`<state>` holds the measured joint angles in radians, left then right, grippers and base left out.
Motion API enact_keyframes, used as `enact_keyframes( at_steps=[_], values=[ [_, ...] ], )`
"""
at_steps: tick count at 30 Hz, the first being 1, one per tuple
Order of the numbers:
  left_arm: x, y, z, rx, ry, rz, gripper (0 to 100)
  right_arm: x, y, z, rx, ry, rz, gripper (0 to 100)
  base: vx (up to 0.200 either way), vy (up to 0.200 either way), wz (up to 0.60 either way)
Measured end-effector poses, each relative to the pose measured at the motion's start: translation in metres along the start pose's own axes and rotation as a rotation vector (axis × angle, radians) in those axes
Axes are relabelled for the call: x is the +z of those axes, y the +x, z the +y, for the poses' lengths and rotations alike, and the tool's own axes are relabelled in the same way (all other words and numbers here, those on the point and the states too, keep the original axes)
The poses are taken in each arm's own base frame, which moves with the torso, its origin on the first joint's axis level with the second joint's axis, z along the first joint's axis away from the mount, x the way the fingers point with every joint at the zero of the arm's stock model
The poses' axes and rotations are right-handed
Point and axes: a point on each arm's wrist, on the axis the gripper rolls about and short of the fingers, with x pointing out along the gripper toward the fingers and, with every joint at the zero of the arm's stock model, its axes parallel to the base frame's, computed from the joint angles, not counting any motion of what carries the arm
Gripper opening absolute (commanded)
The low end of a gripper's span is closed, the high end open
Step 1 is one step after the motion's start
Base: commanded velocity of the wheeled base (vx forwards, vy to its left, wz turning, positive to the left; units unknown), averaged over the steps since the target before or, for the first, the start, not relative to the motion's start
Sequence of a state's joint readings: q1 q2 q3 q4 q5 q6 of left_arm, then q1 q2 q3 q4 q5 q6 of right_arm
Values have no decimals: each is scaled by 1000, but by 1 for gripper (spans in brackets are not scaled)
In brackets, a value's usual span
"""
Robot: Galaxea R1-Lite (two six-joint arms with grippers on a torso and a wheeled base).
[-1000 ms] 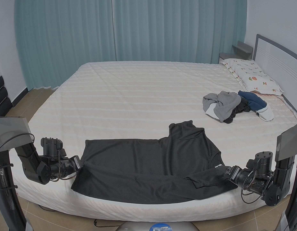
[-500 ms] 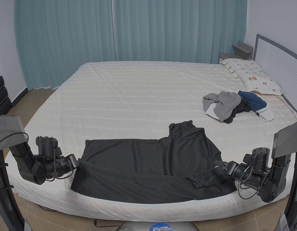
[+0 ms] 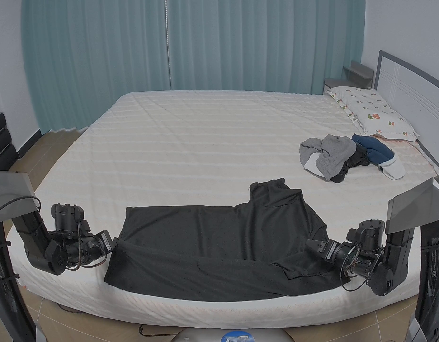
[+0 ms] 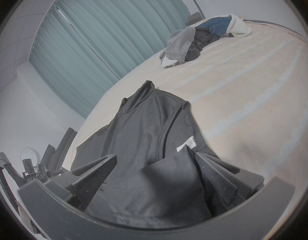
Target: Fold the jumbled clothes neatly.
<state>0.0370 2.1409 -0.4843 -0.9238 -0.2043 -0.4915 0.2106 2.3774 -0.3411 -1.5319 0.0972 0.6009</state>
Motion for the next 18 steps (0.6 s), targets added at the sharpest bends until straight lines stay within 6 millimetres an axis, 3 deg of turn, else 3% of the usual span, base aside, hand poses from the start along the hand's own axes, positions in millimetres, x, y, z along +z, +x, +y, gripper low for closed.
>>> enact_keyframes(
  at_steps=[7,8,18],
  values=[
    [-1,1,1,6,-3,7,0,-1,12,-4,-6,-2,3,100,0,0,0],
    [-1,1,1,6,-4,7,0,-2,13,-4,-7,-1,4,0,0,0,0],
    [-3,1,3,14,-7,16,0,-2,13,-6,-7,3,1,0,0,0,0]
  ],
)
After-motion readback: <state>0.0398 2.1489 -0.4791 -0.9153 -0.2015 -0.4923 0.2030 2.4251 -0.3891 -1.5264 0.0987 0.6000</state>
